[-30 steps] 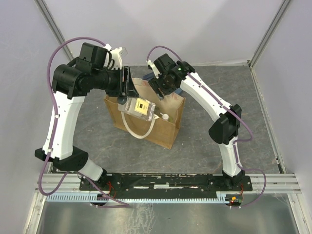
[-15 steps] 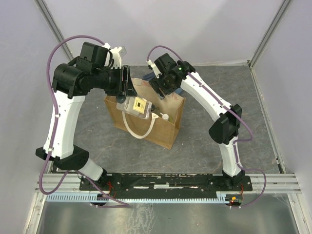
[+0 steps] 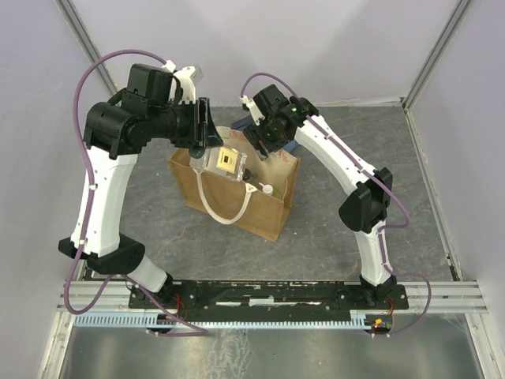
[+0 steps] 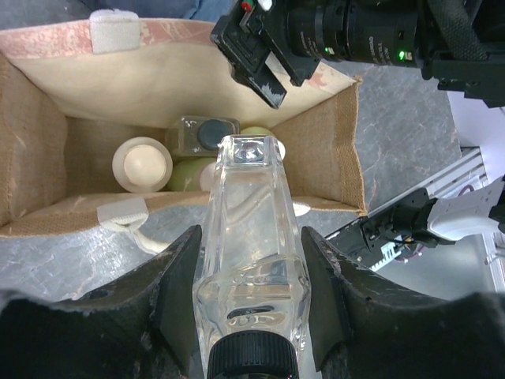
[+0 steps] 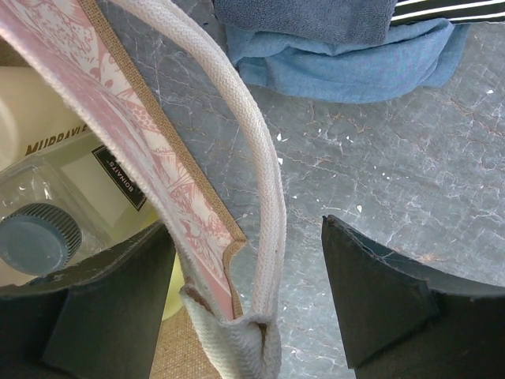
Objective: Place the personal care products into the canvas bag
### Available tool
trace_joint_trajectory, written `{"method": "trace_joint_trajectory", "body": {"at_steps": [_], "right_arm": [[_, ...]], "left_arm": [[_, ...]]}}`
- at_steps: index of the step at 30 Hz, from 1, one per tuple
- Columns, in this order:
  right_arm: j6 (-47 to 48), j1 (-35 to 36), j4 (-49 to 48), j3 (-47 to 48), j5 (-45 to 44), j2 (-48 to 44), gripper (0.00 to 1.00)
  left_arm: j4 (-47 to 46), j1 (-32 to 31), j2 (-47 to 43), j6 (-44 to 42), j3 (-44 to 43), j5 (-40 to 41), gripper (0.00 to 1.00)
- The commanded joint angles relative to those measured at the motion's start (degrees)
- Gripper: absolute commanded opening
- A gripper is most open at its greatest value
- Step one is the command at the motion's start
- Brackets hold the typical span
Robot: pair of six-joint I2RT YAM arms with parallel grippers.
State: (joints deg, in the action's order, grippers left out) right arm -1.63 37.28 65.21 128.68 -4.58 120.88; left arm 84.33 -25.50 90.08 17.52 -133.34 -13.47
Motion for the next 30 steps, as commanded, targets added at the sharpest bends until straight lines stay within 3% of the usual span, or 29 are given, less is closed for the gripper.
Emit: {"method": "trace_joint_trajectory", "body": {"at_steps": [1,20,30], "right_arm": [[0.66,-0.7,-0.64,1.28,0.09,0.65,0.81],[1.21,-1.33,-1.24,0.03,-0.18,0.05,0.81],[1.01,-1.71,-1.14,0.61,0.51,0.71,0.81]], "left_arm": [[-12.05,0.0,-1.43,1.85,-3.5,-0.1,0.03],[-11.74,0.32,1.47,-1.96,-3.22,8.98,0.03],[-16.69,0.97,-0.27,1.28,-6.67,-0.03,0.03]]}}
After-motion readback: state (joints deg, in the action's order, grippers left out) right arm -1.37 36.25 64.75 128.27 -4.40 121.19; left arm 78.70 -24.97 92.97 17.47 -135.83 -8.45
